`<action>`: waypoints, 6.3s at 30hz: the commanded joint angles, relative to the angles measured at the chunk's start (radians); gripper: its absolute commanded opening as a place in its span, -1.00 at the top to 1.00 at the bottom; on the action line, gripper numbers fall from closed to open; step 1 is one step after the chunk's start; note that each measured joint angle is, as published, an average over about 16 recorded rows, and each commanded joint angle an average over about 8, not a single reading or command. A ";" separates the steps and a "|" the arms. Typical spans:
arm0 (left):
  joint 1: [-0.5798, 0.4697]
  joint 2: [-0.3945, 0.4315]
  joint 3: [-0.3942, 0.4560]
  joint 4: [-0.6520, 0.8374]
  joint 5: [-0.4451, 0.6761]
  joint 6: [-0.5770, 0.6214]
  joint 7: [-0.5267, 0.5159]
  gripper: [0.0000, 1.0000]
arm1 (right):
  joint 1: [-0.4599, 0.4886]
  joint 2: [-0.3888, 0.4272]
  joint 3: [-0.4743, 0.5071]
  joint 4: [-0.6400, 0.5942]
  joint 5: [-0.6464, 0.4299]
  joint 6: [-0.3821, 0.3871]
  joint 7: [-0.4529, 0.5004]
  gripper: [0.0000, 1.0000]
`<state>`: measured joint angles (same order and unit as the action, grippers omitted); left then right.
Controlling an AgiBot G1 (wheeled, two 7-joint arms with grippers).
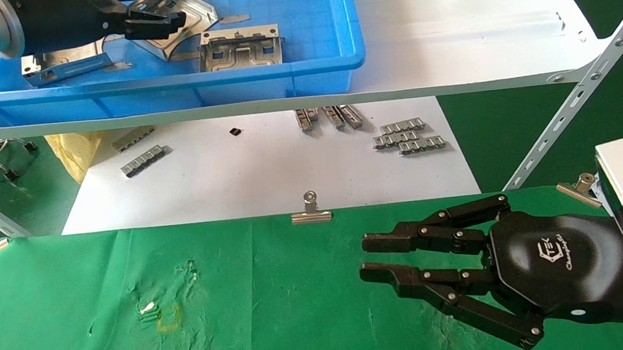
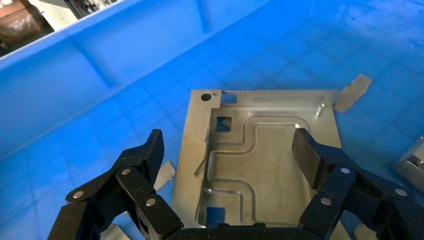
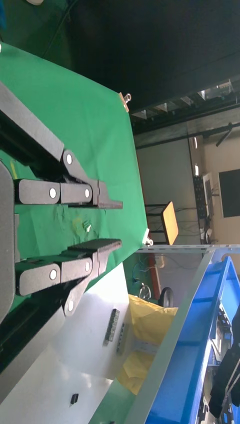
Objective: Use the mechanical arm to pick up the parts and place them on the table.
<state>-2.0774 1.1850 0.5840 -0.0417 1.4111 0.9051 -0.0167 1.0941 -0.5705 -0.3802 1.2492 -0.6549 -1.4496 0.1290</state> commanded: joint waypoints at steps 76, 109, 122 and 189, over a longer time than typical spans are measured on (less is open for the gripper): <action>0.315 -0.347 0.265 -0.447 -0.308 0.669 0.462 1.00 | 0.000 0.000 0.000 0.000 0.000 0.000 0.000 -1.00; 0.330 -0.294 0.387 -0.095 -0.181 0.659 0.796 -1.00 | 0.000 0.000 0.000 0.000 0.000 0.000 0.000 -1.00; 0.310 -0.308 0.359 -0.038 -0.236 0.681 0.787 -1.00 | 0.000 0.000 0.000 0.000 0.000 0.000 0.000 -1.00; 0.853 -0.513 -0.156 -0.943 -0.607 0.620 0.029 -1.00 | 0.000 0.000 -0.001 0.000 0.001 0.001 0.000 -1.00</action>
<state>-1.2253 0.6718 0.4283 -0.9838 0.8038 1.5251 0.0125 1.0941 -0.5701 -0.3809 1.2488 -0.6542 -1.4491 0.1286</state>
